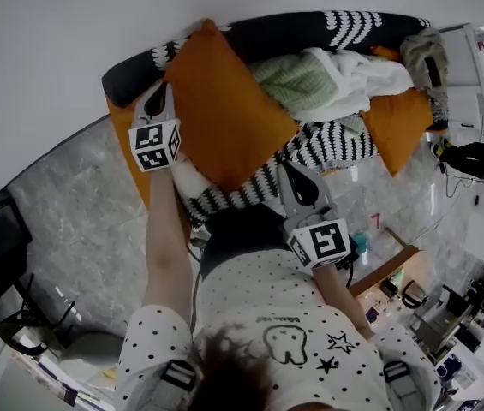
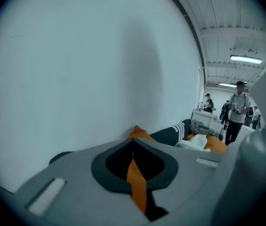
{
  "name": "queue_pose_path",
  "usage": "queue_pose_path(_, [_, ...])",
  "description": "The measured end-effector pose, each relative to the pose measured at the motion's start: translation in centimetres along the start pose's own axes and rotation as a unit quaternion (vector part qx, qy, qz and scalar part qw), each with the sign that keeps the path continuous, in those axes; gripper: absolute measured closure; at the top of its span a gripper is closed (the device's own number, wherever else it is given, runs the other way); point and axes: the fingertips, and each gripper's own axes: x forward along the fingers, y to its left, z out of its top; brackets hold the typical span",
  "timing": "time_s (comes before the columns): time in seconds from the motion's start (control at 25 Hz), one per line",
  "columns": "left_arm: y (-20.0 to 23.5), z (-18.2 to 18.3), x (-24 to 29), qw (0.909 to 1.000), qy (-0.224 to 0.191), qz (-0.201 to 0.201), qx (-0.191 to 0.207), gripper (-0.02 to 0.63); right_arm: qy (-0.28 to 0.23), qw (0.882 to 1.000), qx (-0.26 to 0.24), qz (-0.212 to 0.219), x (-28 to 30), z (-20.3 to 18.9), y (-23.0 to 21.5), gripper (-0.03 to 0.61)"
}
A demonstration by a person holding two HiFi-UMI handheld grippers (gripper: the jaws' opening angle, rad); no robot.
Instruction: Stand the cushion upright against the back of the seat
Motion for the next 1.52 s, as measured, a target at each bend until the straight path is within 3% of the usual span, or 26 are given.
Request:
queue_pose_path(0.12, [-1.5, 2.6, -1.7, 0.9995, -0.023, -0.024, 0.001, 0.611, -0.005, 1.000, -0.006, 0.011, 0.3, 0.5, 0.6, 0.581])
queue_pose_path(0.32, [-3.2, 7.4, -5.2, 0.9967, -0.078, -0.019, 0.008, 0.612, -0.021, 0.999, -0.004, 0.031, 0.3, 1.2, 1.1, 0.581])
queue_pose_path(0.48, [-4.6, 9.4, -8.4, 0.9954, -0.095, -0.015, 0.003, 0.612, -0.021, 0.999, -0.002, 0.049, 0.2, 1.5, 1.8, 0.581])
queue_pose_path(1.04, [-6.0, 11.9, -15.1, 0.9938, -0.111, 0.009, 0.000, 0.612, -0.024, 0.993, -0.015, 0.116, 0.3, 2.3, 5.1, 0.581])
queue_pose_path(1.52, [-9.0, 15.2, -19.9, 0.9864, -0.163, 0.012, 0.018, 0.612, -0.021, 0.990, -0.034, 0.138, -0.2, 2.9, 6.1, 0.581])
